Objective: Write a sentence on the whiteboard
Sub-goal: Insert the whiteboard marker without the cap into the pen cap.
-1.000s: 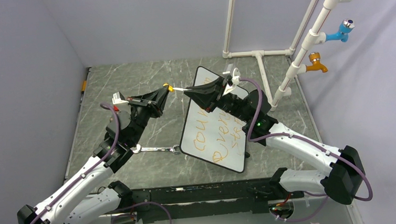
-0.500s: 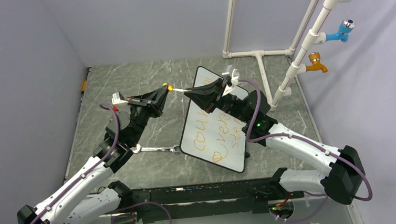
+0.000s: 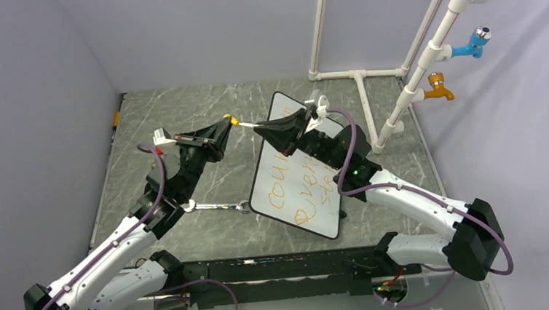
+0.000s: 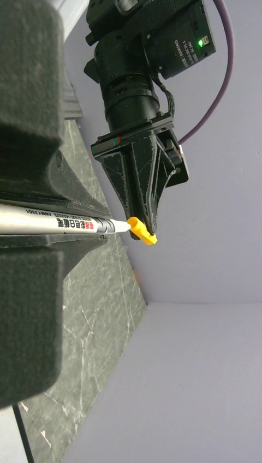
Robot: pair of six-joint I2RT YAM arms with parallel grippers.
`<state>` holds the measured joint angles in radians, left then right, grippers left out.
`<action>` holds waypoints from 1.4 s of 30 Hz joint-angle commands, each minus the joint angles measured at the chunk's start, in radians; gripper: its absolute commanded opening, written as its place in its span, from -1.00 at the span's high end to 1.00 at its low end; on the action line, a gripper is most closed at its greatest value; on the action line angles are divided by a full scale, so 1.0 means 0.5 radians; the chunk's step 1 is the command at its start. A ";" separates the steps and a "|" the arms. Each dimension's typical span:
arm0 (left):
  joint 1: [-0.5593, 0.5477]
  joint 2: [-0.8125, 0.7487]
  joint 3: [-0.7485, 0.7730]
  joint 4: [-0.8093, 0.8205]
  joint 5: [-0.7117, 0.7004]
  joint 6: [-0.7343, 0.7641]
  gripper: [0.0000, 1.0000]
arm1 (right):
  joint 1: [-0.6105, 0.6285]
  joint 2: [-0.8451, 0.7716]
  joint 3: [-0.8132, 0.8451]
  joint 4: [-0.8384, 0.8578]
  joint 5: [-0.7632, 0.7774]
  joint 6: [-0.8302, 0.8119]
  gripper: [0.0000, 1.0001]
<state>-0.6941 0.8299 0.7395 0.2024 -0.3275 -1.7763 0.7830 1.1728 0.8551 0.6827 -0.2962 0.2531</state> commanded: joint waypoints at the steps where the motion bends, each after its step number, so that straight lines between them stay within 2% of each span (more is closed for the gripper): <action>1: -0.010 -0.031 0.003 0.111 0.052 -0.051 1.00 | 0.013 0.050 0.065 0.027 0.042 -0.021 1.00; 9: -0.010 -0.030 0.006 0.080 0.078 -0.064 1.00 | 0.020 0.119 0.146 0.013 0.023 -0.033 1.00; 27: -0.008 0.012 0.153 -0.247 0.107 -0.036 1.00 | 0.096 0.253 0.322 -0.164 -0.007 -0.178 1.00; 34: -0.011 0.015 0.165 -0.213 0.146 -0.008 1.00 | 0.119 0.309 0.332 -0.206 0.077 -0.276 1.00; 42: -0.013 0.000 0.113 -0.063 0.181 -0.036 1.00 | 0.180 0.420 0.284 0.017 0.208 -0.345 1.00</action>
<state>-0.6746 0.8356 0.7738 0.0883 -0.3904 -1.7821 0.8417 1.3293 0.9829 0.6384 -0.2390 0.1318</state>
